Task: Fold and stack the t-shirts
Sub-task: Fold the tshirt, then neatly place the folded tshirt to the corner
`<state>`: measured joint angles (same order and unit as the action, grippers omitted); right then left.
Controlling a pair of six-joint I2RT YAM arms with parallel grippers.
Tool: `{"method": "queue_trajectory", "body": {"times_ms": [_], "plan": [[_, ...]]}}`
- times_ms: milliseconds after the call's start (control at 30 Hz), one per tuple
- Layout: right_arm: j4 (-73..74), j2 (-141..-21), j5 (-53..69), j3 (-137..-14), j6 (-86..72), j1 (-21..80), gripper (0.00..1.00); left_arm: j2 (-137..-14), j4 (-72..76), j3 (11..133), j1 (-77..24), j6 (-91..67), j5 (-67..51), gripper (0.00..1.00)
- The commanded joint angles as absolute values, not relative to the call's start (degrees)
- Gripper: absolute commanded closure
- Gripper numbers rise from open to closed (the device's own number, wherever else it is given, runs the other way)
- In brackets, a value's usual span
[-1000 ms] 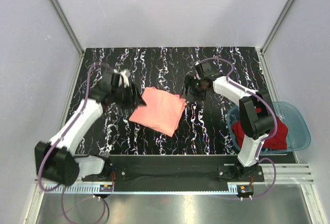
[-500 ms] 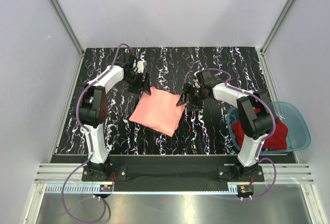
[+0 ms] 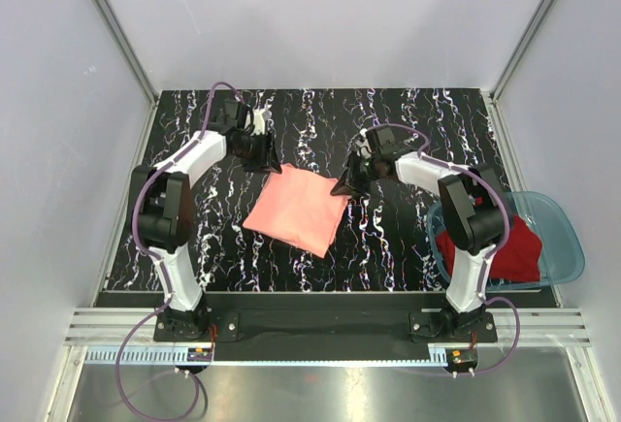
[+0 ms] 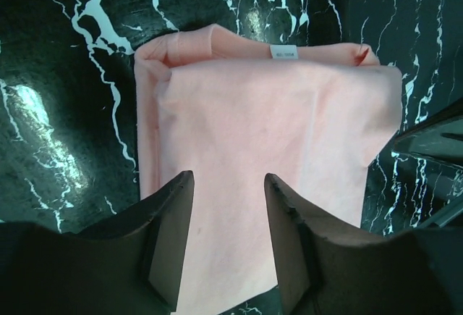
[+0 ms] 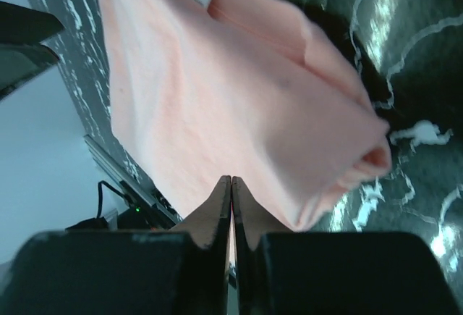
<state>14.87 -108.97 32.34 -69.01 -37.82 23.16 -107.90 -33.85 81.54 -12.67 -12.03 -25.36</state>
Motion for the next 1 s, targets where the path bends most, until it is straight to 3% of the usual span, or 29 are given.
{"method": "queue_trajectory", "body": {"times_ms": [0, 200, 567, 667, 800, 967], "plan": [[10.3, -112.7, 36.2, -72.0, -39.1, 22.0, 0.94, -109.0, -29.9, 81.8, -12.1, -14.6, -28.0, 0.51], [10.5, -113.3, 35.9, -67.0, -36.7, 17.4, 0.96, -109.9, -32.5, 85.9, -11.6, -12.8, -26.6, 0.34], [22.3, -110.8, 30.6, -70.7, -28.2, 15.9, 0.94, -109.9, -35.7, 88.7, -10.0, -9.6, -25.5, 0.26], [26.4, -107.1, 30.1, -71.4, -27.4, 15.9, 0.89, -113.9, -40.7, 93.2, -9.9, -5.4, -23.1, 0.25], [26.9, -102.6, 31.7, -67.8, -28.6, 15.9, 0.85, -116.0, -40.2, 94.0, -9.9, -0.4, -22.1, 0.17], [25.4, -98.7, 34.4, -62.8, -29.5, 15.9, 0.84, -120.3, -39.7, 95.9, -9.8, 2.8, -26.2, 0.17]]}}
